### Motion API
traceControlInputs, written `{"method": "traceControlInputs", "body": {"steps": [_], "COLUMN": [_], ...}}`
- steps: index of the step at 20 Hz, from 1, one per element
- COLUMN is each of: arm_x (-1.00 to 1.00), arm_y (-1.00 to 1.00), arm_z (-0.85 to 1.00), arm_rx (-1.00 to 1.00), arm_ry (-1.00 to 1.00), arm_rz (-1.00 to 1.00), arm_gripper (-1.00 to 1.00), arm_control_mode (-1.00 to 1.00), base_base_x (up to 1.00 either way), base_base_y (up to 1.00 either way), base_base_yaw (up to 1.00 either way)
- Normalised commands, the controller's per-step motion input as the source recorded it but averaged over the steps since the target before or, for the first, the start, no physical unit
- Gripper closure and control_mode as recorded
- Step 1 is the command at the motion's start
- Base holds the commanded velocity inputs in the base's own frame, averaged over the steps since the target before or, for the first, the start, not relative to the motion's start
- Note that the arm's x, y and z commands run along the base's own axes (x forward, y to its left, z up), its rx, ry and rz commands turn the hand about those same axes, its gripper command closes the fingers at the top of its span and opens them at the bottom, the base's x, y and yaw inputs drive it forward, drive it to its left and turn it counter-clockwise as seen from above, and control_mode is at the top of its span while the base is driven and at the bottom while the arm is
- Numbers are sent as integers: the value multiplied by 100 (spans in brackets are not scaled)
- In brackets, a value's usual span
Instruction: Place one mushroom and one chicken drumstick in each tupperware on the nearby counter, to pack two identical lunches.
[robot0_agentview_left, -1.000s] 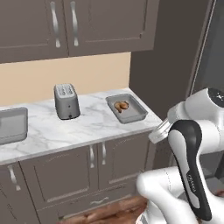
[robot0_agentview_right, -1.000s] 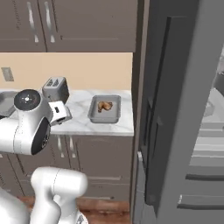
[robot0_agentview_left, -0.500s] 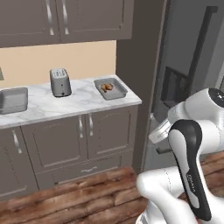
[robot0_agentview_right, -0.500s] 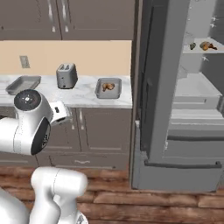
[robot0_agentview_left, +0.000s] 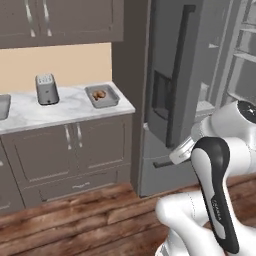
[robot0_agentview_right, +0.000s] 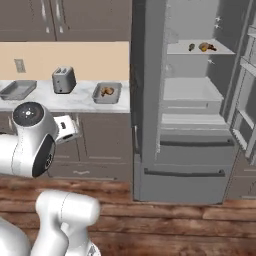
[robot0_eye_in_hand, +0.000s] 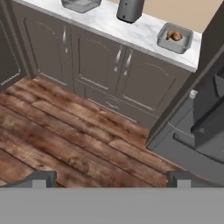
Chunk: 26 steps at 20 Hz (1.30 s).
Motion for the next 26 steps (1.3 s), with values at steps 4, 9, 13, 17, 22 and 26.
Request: {"method": "traceControlInputs", "body": {"steps": [4,9,13,17,22,26], "arm_x": [0,0,0,0,0,0], "arm_y": [0,0,0,0,0,0], "arm_z": [0,0,0,0,0,0], "arm_rx": [0,0,0,0,0,0], "arm_ry": [0,0,0,0,0,0], "arm_rz": [0,0,0,0,0,0], "arm_gripper": [-100,-100,-100,-100,-100,-100], "arm_control_mode": [100,100,100,100,100,100], "base_base_x": [0,0,1,4,19,50], "base_base_y": [-100,-100,-99,-87,-61,8], "base_base_yaw": [0,0,0,0,0,4]}}
